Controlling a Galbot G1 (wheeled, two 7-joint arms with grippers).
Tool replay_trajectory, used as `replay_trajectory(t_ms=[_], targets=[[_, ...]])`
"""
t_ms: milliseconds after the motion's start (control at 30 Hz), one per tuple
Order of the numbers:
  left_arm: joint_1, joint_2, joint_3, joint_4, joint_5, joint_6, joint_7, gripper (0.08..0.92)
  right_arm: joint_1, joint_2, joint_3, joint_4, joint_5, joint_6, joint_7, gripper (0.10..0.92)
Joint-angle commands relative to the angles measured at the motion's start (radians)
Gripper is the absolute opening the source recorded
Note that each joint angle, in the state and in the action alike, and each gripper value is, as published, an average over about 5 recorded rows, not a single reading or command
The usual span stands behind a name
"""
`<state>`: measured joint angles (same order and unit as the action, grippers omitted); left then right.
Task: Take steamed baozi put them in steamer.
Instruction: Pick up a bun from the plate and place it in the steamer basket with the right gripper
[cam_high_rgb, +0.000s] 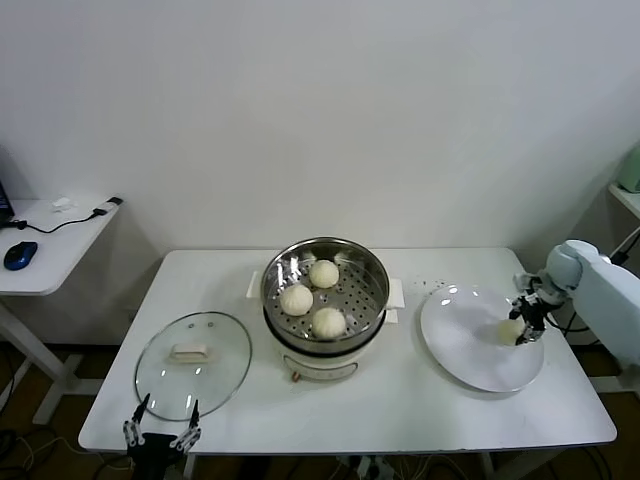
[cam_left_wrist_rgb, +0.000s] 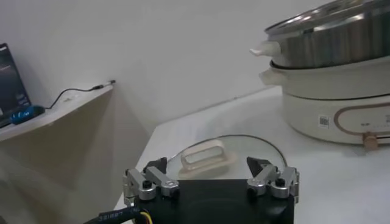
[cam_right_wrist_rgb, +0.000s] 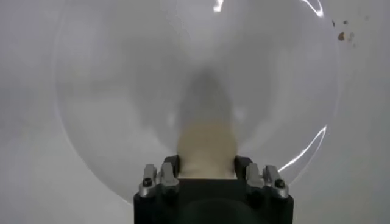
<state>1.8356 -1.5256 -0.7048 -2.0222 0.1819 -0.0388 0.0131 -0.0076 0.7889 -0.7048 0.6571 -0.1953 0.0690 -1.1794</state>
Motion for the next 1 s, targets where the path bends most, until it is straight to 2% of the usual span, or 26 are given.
replay_trajectory(t_ms=[33, 267, 567, 800, 1000], targets=[[0.005, -0.001, 0.0, -0.002, -0.002, -0.003, 0.0, 0.823, 0.051, -0.016, -0.071, 0.033, 0.098, -0.028, -0.012, 0.586], [0.018, -0.003, 0.011, -0.01, -0.002, -0.015, -0.001, 0.823, 0.366, -0.005, -0.414, 0.132, 0.415, -0.129, -0.006, 0.585], [0.021, 0.002, 0.033, -0.029, -0.009, -0.027, 0.002, 0.823, 0.792, 0.158, -0.85, 0.258, 0.864, -0.254, 0.034, 0.585], [0.026, 0.008, 0.047, -0.051, -0.023, -0.027, 0.009, 0.823, 0.895, 0.301, -0.988, 0.33, 1.096, -0.32, 0.096, 0.585], [0.037, 0.002, 0.053, -0.067, -0.052, -0.024, 0.011, 0.823, 0.904, 0.406, -1.057, 0.374, 1.173, -0.344, 0.142, 0.585]])
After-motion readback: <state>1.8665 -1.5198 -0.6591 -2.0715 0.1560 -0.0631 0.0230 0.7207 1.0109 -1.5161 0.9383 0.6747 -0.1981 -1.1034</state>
